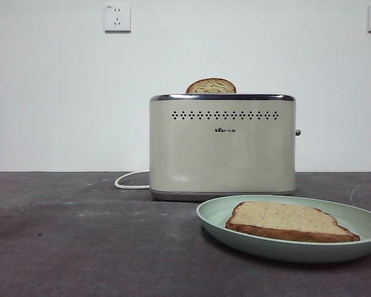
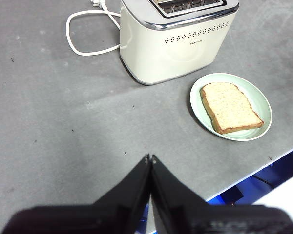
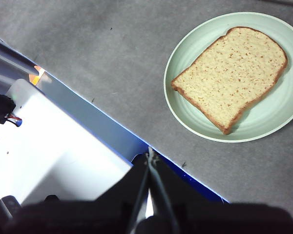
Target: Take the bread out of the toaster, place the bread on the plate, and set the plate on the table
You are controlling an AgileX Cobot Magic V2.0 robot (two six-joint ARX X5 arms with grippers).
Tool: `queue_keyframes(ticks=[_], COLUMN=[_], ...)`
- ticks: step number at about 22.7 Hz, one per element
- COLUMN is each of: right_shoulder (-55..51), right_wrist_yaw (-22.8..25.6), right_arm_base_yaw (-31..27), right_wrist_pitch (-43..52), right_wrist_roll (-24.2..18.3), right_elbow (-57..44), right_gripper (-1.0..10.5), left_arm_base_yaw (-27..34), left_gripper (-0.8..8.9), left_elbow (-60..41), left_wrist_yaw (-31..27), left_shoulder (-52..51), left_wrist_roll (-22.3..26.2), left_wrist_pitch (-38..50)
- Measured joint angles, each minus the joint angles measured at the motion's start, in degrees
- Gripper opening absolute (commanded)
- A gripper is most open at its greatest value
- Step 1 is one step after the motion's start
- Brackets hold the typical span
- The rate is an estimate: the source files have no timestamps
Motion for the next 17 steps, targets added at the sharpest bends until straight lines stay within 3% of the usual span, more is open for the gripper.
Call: queue_keyframes(ticks=[7,9,11,14,17], right_shoulder=[0.0,0.0,0.0,0.0,0.0], right_wrist_yaw=[0.0,0.0,0.0,0.0,0.0], right_arm_base_yaw=[0.0,0.0,0.0,0.0,0.0], right_wrist_pitch=[0.0,0.0,0.0,0.0,0.0], right_wrist_roll=[0.0,0.0,0.0,0.0,0.0], right_elbow=[0.0,0.0,0.0,0.0,0.0], right_gripper=[0.0,0.0,0.0,0.0,0.0], left_arm_base_yaw=[0.0,0.0,2.3,11.4,18.7], left_gripper=[-0.04,-0.04,-0.04,-0.04,-0.04], left_elbow=[0.0,0.0,-1.8,-11.8,-23.1], left_wrist_yaw=[-0.3,-2.4,-5.9,-4.7,-4.2], left_shoulder=[0.0,0.0,-1.3,-7.6,-13.4], left_wrist_roll=[0.3,3.2,7.3,14.6,16.5], left_wrist_pitch=[0.1,3.7,15.2,38.2,55.0])
